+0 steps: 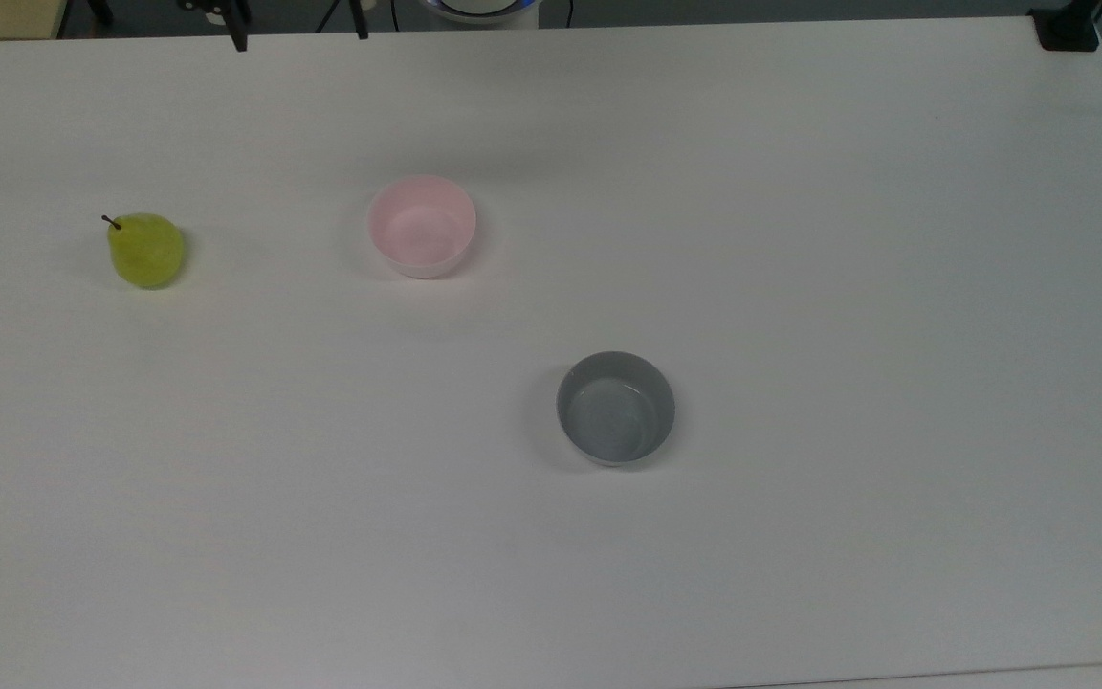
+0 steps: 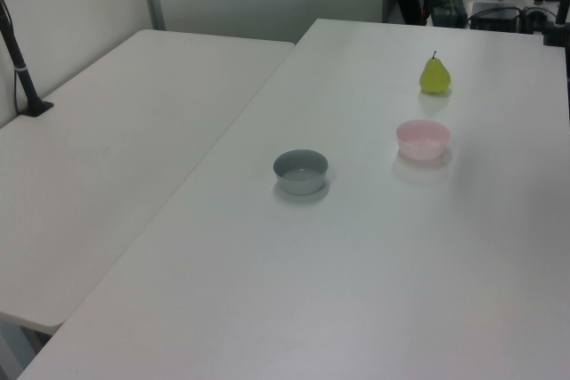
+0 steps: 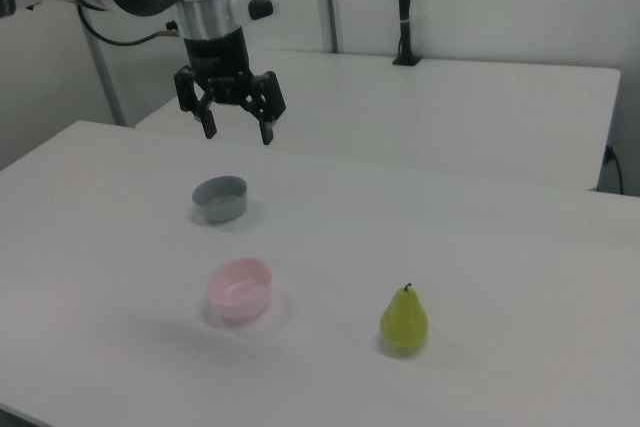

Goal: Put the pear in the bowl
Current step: 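Move the gripper over toward the yellow-green pear, then lower the open gripper around the pear and close it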

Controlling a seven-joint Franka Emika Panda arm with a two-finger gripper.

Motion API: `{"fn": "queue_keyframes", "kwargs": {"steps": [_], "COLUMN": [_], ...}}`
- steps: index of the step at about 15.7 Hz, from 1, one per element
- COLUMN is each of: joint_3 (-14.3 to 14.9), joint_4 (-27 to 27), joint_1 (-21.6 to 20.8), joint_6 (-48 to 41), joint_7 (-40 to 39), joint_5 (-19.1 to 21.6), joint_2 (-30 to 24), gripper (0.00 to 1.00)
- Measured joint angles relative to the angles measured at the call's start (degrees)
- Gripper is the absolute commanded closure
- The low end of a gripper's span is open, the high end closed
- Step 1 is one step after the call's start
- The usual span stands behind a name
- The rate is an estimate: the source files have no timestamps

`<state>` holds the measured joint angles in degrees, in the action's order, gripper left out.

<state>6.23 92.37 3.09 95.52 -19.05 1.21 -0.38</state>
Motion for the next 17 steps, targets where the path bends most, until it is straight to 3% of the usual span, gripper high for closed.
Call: {"fn": "queue_keyframes", "kwargs": {"steps": [6, 12, 17], "joint_3": [-0.04, 0.18, 0.26], "joint_4": [-0.54, -0.19, 2.66], "joint_1": [5.64, 12.31, 15.18], "joint_6": [0.14, 4.94, 12.18], "joint_7": [-15.02, -19.33, -20.31], "joint_5": [-2.77, -2.79, -2.79], "joint_2": [0.28, 3.17, 7.26], "gripper": [0.0, 0.0, 0.0]}}
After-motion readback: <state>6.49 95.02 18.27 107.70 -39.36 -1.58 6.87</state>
